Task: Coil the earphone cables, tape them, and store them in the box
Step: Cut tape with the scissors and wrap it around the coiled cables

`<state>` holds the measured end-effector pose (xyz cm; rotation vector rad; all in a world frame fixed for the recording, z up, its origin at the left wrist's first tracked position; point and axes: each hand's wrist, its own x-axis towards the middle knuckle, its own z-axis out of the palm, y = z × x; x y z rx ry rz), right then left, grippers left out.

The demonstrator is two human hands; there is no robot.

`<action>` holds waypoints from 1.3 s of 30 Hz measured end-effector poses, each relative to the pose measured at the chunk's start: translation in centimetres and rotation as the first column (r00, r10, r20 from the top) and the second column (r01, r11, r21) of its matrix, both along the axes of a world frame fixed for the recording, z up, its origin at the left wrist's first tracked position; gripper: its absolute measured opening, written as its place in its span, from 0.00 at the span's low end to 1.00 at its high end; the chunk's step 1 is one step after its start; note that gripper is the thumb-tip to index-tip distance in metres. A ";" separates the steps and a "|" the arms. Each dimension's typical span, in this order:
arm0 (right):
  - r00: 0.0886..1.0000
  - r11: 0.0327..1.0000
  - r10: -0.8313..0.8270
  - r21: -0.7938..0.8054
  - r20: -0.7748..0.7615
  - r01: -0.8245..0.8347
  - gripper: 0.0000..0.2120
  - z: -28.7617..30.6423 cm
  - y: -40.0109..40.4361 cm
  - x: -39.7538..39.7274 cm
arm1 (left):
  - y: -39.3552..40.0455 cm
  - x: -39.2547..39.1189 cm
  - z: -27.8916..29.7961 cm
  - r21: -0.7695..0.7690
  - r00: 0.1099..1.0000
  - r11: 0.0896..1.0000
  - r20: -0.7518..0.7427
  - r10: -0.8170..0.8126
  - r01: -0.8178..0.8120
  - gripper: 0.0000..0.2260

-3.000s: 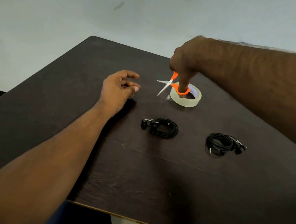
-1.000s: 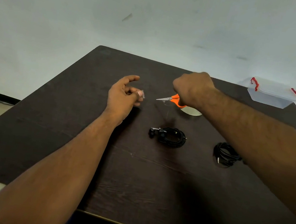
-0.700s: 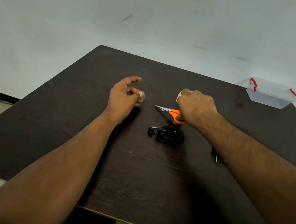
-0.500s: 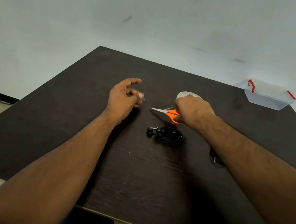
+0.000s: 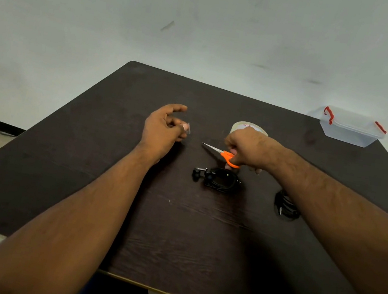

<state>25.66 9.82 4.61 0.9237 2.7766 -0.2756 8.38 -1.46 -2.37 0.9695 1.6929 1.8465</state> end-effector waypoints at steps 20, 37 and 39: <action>0.680 0.787 -0.358 -0.599 -0.640 -0.148 0.10 0.1 -1.3 -1.5 | -1.4 1.1 1.9 0.136 0.916 0.925 0.147 -0.374 0.355 0.26; 0.458 0.796 -0.483 -0.592 -0.746 -0.126 0.03 -1.2 -0.6 1.8 | -1.9 1.8 2.3 0.106 0.971 0.965 -0.028 -0.237 0.238 0.15; 0.332 0.777 -0.545 -0.613 -0.770 -0.145 0.01 -1.9 -1.1 2.6 | -1.9 2.8 2.1 0.091 0.952 0.976 -0.257 -0.167 0.196 0.07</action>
